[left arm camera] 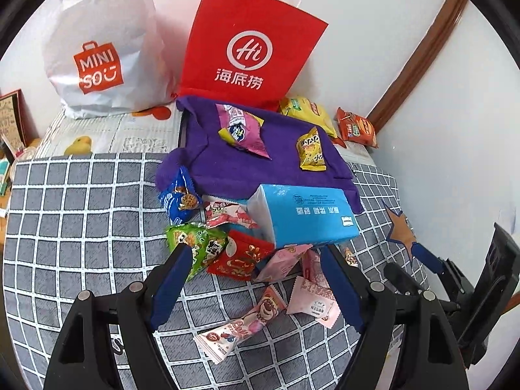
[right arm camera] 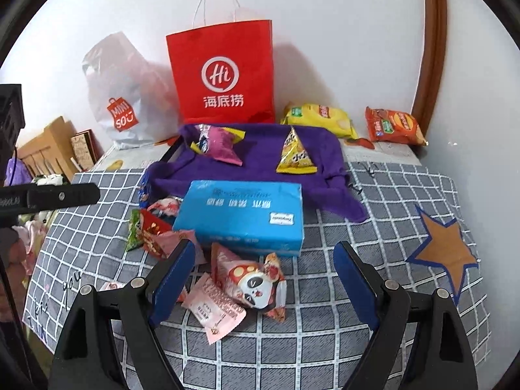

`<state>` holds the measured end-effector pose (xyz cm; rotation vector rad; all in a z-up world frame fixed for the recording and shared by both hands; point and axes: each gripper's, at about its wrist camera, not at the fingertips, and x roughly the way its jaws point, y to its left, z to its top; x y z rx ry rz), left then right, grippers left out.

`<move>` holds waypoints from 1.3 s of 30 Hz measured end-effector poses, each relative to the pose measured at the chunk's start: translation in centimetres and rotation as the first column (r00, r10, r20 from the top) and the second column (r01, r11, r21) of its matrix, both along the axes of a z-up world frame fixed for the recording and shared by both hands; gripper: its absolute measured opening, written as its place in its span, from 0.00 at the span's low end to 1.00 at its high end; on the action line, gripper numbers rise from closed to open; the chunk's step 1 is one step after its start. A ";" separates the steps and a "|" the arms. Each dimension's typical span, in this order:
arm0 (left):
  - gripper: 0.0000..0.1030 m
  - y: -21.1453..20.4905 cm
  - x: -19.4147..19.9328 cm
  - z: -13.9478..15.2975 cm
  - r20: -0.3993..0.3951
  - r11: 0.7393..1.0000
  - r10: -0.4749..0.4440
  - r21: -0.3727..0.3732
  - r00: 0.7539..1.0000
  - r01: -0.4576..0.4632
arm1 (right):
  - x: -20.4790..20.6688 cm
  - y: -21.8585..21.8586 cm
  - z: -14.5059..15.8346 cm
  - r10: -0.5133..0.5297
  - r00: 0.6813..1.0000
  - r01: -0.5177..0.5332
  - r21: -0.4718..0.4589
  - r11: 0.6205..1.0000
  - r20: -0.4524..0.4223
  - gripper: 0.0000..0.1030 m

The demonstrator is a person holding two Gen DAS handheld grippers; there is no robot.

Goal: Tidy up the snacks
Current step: 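Withdraw both tools from the towel back toward the snack pile, then grasp the panda-print snack bag with the right tool and lift it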

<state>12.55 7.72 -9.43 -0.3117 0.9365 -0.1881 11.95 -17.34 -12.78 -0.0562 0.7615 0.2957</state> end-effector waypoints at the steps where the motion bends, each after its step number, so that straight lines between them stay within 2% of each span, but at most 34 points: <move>1: 0.77 0.0 0.1 -0.1 -0.004 1.000 -0.002 0.003 1.000 0.002 | 0.0 0.0 -0.2 -0.002 1.000 0.002 -0.004 1.000 -0.001 0.84; 5: 0.77 -0.2 0.1 -0.5 -0.010 1.000 0.000 0.013 1.000 0.000 | 0.6 -0.3 -1.8 -0.001 1.000 0.002 0.006 1.000 -0.030 0.84; 9: 0.77 0.0 0.0 -1.2 -0.017 1.000 0.011 0.003 1.000 -0.011 | 1.8 -0.5 -4.7 0.010 0.994 -0.005 0.046 0.999 -0.105 0.84; 15: 0.77 0.3 0.1 -2.1 -0.029 1.000 0.013 0.005 0.999 -0.013 | 3.2 -0.1 -7.6 0.029 0.989 -0.020 0.063 0.998 -0.146 0.84; 25: 0.77 0.6 0.3 -4.3 -0.063 1.000 0.016 0.023 0.998 -0.015 | 4.7 0.7 -10.0 0.059 0.978 -0.037 0.110 0.993 -0.199 0.84; 33: 0.77 0.5 -0.2 -6.0 -0.091 0.999 0.001 0.034 0.996 0.002 | 4.4 0.9 -9.6 0.080 0.979 -0.060 0.112 0.992 -0.185 0.60; 39: 0.77 -0.4 -0.4 -7.0 -0.114 0.999 -0.020 0.039 0.993 0.024 | 3.3 1.0 -8.7 0.085 0.987 -0.074 0.084 0.994 -0.138 0.53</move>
